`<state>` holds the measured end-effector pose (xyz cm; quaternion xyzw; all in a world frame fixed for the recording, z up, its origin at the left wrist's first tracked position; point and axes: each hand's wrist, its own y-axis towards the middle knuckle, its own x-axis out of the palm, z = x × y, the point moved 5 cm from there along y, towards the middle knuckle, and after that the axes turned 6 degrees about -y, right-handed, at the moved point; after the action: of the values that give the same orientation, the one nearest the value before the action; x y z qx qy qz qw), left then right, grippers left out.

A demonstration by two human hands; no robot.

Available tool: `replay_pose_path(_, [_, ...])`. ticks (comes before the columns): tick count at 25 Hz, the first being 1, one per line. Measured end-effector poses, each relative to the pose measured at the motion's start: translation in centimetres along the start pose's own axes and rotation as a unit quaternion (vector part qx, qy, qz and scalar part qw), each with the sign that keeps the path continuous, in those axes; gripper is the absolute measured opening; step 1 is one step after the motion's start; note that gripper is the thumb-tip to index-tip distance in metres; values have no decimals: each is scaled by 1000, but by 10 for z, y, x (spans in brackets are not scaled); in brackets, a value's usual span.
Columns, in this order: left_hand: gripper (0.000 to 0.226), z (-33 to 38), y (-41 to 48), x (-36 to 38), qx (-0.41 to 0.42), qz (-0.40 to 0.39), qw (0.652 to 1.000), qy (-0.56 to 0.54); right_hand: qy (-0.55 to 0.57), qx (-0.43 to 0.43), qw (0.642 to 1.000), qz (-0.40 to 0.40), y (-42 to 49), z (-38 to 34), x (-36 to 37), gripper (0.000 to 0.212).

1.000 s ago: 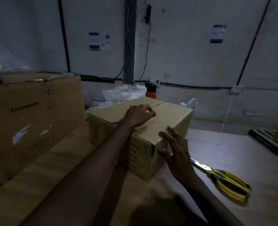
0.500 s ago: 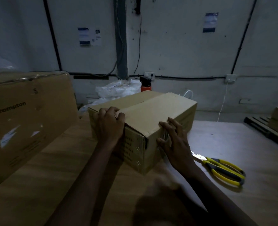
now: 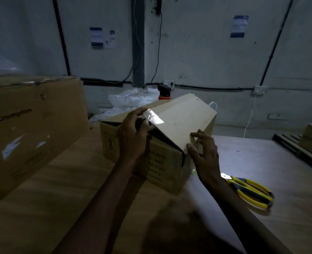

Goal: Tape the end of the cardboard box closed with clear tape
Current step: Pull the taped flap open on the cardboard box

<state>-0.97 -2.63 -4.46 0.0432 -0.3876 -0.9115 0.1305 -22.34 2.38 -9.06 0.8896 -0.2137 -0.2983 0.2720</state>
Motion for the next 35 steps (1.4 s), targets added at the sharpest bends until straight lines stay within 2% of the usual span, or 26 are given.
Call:
replay_pose_path(2, [43,7,-3,10,19,-30,999,17,12,-3,1000,-14,4,-2,-7,61])
replay_pose_path(4, [47,12,-8,23,26,-85,996,-11,-51,-19,998,-14,7,-11,-13,72])
replay_pose_path(6, [46,12,-15,40,39,-160,986,-7,-135,-18,990,42,11,-19,-23,61])
replay_pose_path(8, [44,13,-30,55,129,-208,958,152,-155,-31,983,89,12,-26,-31,38])
replay_pose_path(9, [43,12,-35,60,176,-217,931,234,-134,-23,986,97,12,-24,-34,29])
replay_pose_path(10, [44,11,-35,62,187,-226,915,276,-84,11,991,103,12,-19,-37,26])
replay_pose_path(12, [48,8,-29,61,154,-238,914,291,37,122,983,131,13,-4,-44,37])
replay_pose_path(14, [48,4,-20,63,101,-267,910,302,112,204,964,131,12,7,-46,35])
replay_pose_path(16, [40,1,-13,68,57,-304,887,343,166,233,953,100,11,6,-43,33])
replay_pose_path(18, [45,-5,-6,72,44,-346,853,389,201,247,944,92,8,5,-39,36])
replay_pose_path(21, [65,-17,9,70,-23,-407,814,413,243,254,932,89,1,-7,-30,11])
replay_pose_path(25, [62,-15,17,94,-62,-487,744,452,250,221,941,51,-4,-22,-20,11])
replay_pose_path(32, [52,-41,24,140,-90,-512,721,458,175,144,973,47,-4,-41,-29,25])
replay_pose_path(33, [49,-42,22,145,-93,-513,725,451,180,146,971,50,-4,-40,-29,27])
replay_pose_path(35, [40,-39,22,156,-107,-518,755,389,190,151,969,54,-5,-38,-30,28])
